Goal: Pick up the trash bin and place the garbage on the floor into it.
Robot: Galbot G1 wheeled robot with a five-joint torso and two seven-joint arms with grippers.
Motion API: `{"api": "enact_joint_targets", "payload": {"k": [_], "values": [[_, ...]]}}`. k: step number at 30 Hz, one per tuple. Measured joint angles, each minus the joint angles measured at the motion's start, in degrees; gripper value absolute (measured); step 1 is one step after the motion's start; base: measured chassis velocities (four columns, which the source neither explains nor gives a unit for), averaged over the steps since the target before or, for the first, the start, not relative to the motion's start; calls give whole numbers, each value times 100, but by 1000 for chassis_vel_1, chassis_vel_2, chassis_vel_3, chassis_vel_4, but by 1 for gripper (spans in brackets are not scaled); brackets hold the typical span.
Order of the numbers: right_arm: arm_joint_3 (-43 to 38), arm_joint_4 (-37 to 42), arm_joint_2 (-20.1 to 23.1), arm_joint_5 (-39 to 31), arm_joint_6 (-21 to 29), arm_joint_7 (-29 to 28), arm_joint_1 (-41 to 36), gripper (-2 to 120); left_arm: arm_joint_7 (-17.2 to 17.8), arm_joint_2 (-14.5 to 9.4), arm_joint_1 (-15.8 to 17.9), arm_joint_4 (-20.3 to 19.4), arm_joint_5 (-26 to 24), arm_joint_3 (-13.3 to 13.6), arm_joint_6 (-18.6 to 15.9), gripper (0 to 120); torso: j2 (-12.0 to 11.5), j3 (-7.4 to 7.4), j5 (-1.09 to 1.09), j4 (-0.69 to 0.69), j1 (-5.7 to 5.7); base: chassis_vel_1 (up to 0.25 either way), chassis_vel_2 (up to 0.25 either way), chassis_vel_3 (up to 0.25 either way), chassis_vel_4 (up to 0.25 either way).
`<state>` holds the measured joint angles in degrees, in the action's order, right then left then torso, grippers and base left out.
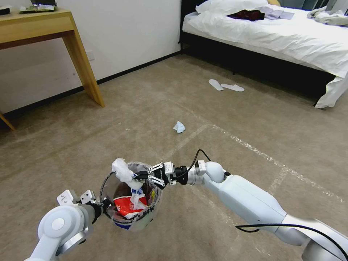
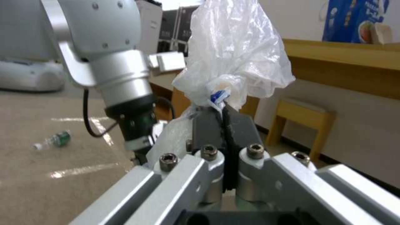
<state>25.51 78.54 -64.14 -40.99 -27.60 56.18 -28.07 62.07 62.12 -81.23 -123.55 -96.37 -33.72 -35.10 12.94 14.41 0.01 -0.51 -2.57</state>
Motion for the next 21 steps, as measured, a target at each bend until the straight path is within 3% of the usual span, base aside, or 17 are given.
{"api": "enact_joint_targets", "payload": {"k": [2, 6, 9, 12, 14, 21], "values": [[27, -43, 14, 55, -46, -20, -9, 13, 6, 0, 1, 0, -1, -2, 1, 0, 0, 0, 0, 0, 0, 0, 0, 0, 0], [34, -91, 13, 117, -57, 7, -13, 22, 17, 2, 5, -1, -6, -3, 2, 0, 0, 0, 0, 0, 0, 0, 0, 0, 0], [34, -119, 11, 148, -63, 16, -41, 39, 40, 8, 8, -4, -19, -13, 5, 0, 0, 0, 0, 0, 0, 0, 0, 0, 0], [34, -120, 14, 152, -63, 16, -49, 44, 47, 12, 9, -9, -26, -14, 6, 0, 0, 0, 0, 0, 0, 0, 0, 0, 0], [35, -124, 27, 168, -65, 5, -45, 59, 58, 17, 9, -21, -33, -14, 8, 0, 0, 0, 0, 0, 0, 0, 0, 0, 0], [46, -118, 91, 176, -65, 10, 11, 82, 65, 14, 12, -34, -49, -27, 10, 0, 0, 0, 0, -1, 0, 0, 0, 0, 0]]}}
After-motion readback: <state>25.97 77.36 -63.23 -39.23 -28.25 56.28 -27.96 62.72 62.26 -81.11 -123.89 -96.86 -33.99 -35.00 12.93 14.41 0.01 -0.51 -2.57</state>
